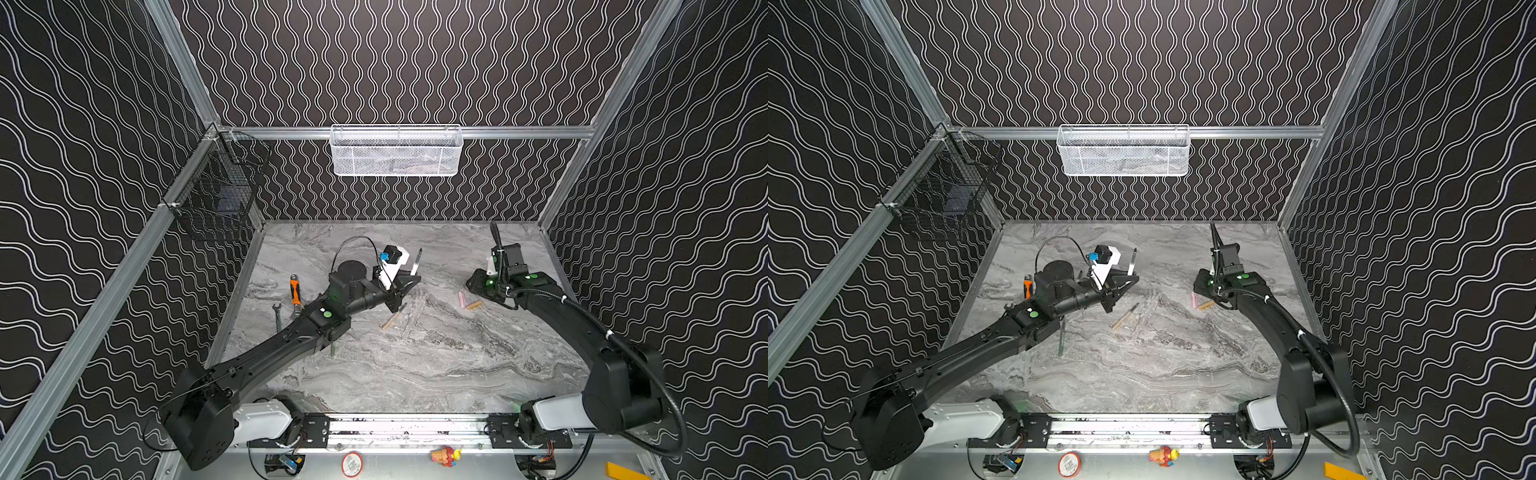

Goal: Insert the pens into the pen caps

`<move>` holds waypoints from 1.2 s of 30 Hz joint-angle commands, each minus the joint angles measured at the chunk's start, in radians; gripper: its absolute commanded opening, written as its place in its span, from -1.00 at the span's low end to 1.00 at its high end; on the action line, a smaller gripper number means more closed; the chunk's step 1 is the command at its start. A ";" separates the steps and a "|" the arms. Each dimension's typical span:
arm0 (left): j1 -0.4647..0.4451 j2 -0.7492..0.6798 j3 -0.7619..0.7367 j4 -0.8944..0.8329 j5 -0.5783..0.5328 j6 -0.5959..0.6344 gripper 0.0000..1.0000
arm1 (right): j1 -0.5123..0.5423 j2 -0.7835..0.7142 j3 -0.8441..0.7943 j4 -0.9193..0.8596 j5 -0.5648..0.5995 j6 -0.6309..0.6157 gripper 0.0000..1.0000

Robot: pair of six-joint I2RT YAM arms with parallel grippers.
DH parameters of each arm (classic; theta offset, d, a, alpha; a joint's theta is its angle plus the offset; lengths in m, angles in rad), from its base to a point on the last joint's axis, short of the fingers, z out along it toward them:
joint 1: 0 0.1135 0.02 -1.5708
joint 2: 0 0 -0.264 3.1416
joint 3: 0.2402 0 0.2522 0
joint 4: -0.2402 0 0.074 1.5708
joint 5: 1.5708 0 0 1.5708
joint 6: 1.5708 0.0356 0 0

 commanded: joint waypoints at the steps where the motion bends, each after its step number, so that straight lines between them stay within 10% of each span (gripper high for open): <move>1: -0.007 -0.005 -0.001 0.024 -0.012 0.021 -0.89 | -0.016 0.045 0.017 -0.019 -0.016 -0.030 -0.13; 36: -0.082 -0.029 0.027 -0.010 0.013 0.002 -0.88 | 0.058 0.429 0.138 0.041 -0.021 -0.006 0.02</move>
